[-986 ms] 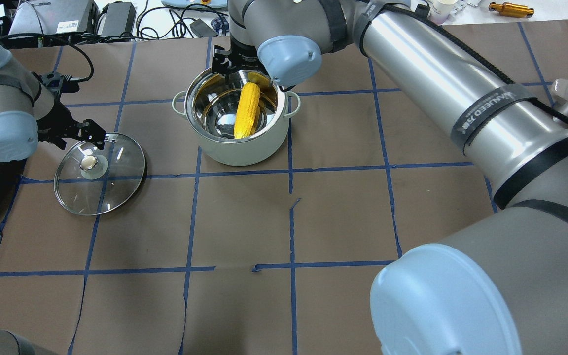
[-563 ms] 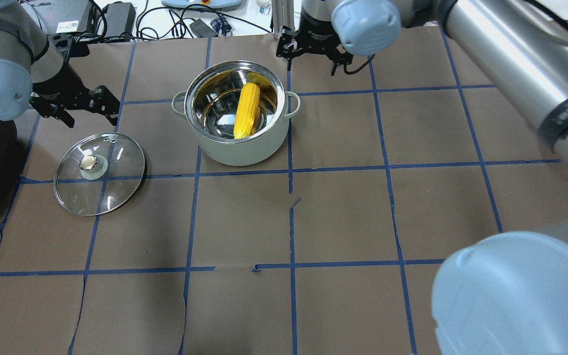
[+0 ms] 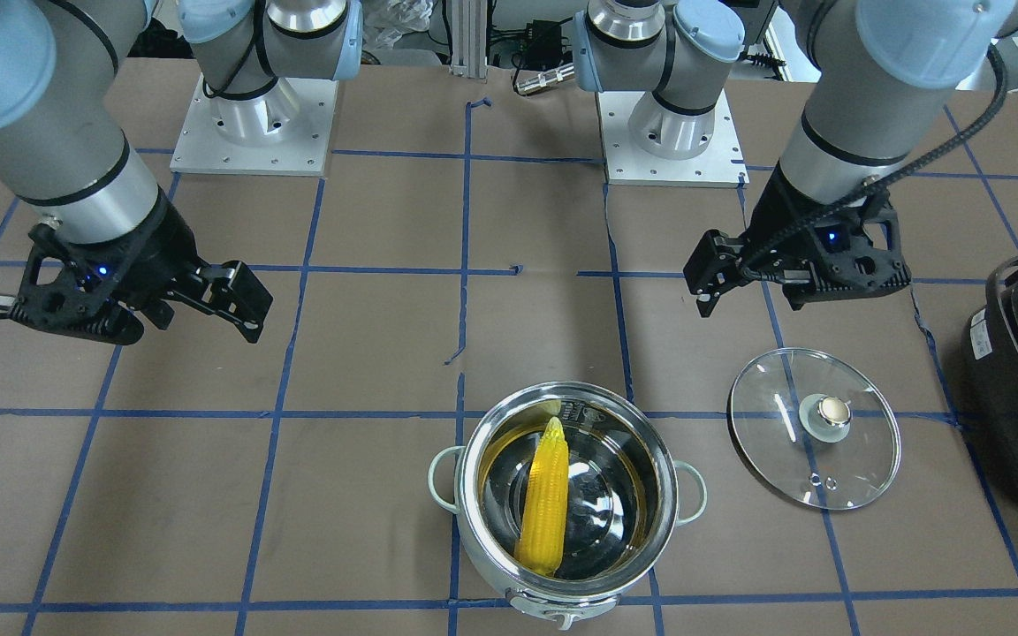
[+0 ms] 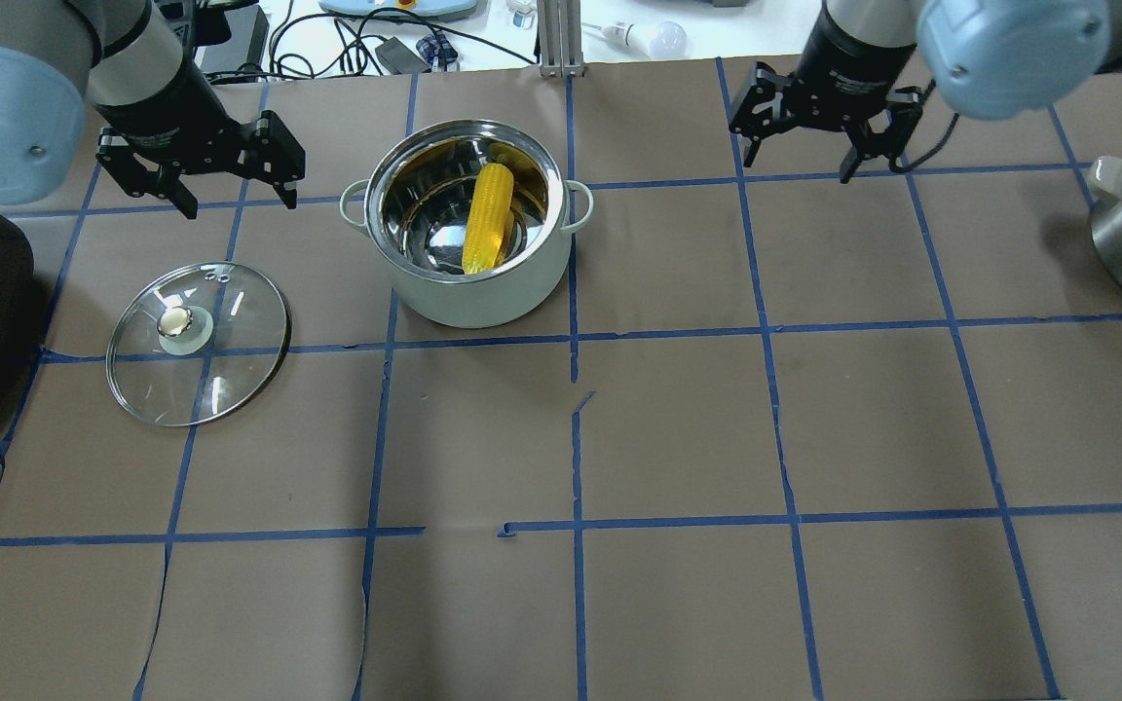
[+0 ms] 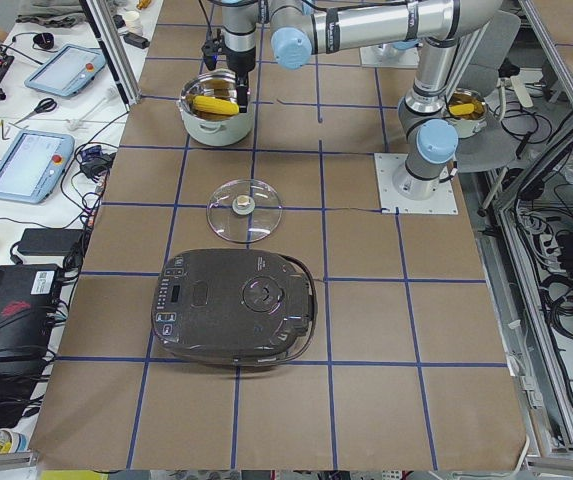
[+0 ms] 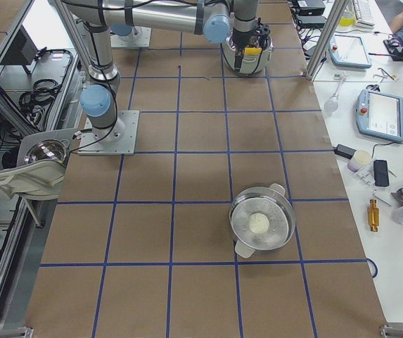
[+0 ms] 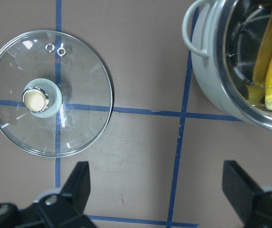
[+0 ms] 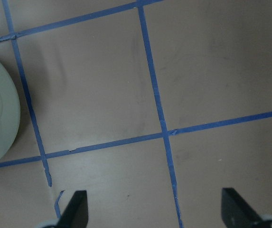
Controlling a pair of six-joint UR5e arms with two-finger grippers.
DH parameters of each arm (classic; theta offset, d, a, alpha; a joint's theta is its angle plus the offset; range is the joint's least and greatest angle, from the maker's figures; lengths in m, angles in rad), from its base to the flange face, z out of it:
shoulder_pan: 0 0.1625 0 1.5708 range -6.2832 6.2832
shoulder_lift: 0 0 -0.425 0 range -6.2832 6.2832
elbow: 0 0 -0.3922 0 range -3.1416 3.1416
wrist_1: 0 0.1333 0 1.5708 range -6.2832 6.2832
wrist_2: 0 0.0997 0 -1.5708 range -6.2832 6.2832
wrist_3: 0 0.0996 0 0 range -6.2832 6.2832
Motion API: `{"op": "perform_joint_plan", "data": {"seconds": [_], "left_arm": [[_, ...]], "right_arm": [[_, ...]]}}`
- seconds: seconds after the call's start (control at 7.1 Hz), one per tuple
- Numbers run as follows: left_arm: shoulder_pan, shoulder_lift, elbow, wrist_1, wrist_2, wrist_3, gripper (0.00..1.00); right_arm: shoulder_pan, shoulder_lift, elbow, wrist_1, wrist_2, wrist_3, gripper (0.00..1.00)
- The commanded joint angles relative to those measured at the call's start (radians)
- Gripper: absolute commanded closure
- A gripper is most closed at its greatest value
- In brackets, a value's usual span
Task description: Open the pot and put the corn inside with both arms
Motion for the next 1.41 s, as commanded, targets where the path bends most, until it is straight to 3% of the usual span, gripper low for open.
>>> {"op": "perform_joint_plan", "data": {"seconds": [0.0, 0.28, 0.42, 0.85, 1.27], "left_arm": [[-0.023, 0.076, 0.065, -0.161, -0.034, -0.009, 0.00], [-0.006, 0.063, 0.113, -0.192, -0.029, 0.007, 0.00], [-0.009, 0.053, 0.118, -0.191, -0.028, 0.036, 0.00], [-0.013, 0.063, 0.113, -0.168, -0.019, 0.076, 0.00], [-0.019, 0.066, 0.105, -0.154, -0.019, 0.077, 0.00]], "right_arm": [[-0.006, -0.091, 0.073, 0.036, -0.001, -0.012, 0.00], [0.000, -0.109, 0.070, 0.090, -0.024, 0.003, 0.00], [0.000, -0.134, 0.068, 0.137, -0.089, -0.001, 0.00], [0.001, -0.146, 0.001, 0.243, -0.085, -0.001, 0.00], [0.001, -0.146, -0.002, 0.248, -0.081, 0.002, 0.00]]}}
